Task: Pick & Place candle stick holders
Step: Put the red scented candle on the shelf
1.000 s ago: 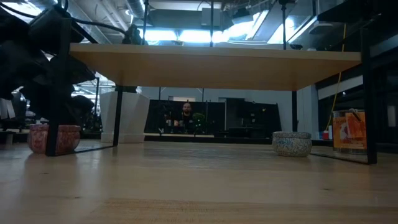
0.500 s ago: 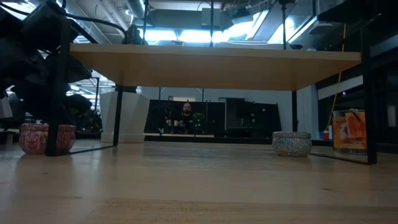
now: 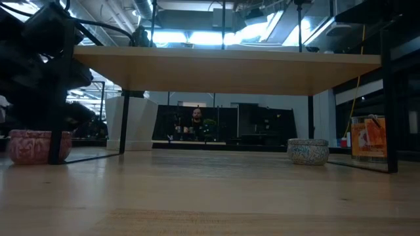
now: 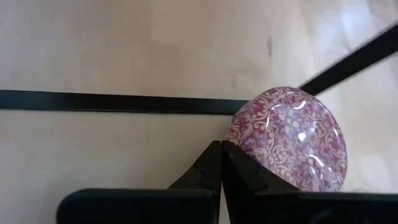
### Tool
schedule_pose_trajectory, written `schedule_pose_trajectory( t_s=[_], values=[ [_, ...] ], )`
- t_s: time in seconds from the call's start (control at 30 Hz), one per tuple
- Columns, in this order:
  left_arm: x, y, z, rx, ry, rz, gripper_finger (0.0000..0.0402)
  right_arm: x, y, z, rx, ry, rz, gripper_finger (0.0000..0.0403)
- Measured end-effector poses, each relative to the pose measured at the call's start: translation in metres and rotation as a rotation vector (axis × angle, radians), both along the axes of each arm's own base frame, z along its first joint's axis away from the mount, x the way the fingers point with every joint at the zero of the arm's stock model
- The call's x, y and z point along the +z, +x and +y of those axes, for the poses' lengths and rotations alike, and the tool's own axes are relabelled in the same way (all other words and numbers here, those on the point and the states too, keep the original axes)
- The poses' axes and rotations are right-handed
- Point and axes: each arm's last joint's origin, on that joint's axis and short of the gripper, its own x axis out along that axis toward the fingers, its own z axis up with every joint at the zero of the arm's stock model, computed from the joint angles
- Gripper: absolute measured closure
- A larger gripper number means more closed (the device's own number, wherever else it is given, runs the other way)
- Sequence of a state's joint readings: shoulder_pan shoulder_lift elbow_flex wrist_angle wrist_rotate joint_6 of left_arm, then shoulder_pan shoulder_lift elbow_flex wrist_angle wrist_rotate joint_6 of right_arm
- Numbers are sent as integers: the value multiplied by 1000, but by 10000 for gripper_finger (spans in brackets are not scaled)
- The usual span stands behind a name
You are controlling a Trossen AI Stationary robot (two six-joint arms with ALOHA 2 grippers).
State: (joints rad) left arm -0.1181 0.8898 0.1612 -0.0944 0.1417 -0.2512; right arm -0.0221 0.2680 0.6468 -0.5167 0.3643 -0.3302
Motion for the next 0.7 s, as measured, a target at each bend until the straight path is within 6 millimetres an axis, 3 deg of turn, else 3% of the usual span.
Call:
schedule_pose_trajectory(
  t_s=[0.7],
  values=[
    [4,-2,-24,-141,-142,-4,400,0,0,0,0,0,-1,350]
  ],
)
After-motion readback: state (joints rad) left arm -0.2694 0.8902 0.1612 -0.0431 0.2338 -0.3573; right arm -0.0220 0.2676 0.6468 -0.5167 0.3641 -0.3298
